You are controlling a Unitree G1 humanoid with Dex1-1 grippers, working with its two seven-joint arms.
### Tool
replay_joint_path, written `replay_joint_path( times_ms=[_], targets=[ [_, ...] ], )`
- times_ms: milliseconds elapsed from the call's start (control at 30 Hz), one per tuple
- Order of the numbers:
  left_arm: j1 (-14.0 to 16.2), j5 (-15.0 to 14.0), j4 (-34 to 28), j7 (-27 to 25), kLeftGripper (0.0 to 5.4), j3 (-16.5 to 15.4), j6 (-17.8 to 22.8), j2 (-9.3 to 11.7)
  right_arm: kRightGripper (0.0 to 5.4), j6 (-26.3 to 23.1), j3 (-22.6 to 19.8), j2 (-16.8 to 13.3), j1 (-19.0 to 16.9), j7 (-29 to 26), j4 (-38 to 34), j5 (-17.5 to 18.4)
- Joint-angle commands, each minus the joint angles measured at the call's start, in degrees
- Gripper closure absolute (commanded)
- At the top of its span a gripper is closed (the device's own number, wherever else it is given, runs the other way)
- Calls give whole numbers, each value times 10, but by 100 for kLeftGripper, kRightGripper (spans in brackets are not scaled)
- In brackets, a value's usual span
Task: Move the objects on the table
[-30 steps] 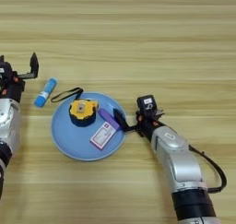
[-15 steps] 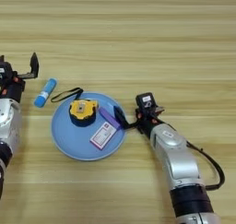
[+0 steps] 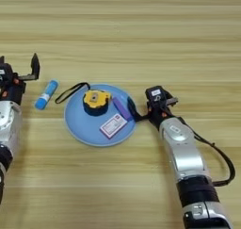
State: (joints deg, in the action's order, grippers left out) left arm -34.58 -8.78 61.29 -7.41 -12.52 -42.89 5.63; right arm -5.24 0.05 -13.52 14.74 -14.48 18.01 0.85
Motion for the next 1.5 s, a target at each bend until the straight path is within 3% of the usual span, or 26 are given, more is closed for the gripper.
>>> replay_joint_path(
  times_ms=[33,433,800,933,1100,1333,1500],
  targets=[
    [6,9,-5,4,0,2,-2,0,2,10,-1,-6,11,-5,5,-2],
    [7,9,-6,6,0,4,-2,0,2,51,21,-10,-32,-6,-85,-32],
    [8,9,-8,7,0,7,-2,-1,2,52,31,-18,-68,-14,-160,-50],
    [8,9,-9,8,0,7,-1,-1,2,26,42,-28,-83,-23,-198,-58],
    [9,10,-11,9,0,8,-1,-3,2,-30,48,-35,-88,-48,-236,-44],
    [11,11,-13,12,0,10,-1,-5,2,-106,63,-33,-75,-85,-265,-23],
    [13,11,-16,14,0,12,-2,-6,2,-132,80,-29,-61,-98,-263,-19]
  ],
)
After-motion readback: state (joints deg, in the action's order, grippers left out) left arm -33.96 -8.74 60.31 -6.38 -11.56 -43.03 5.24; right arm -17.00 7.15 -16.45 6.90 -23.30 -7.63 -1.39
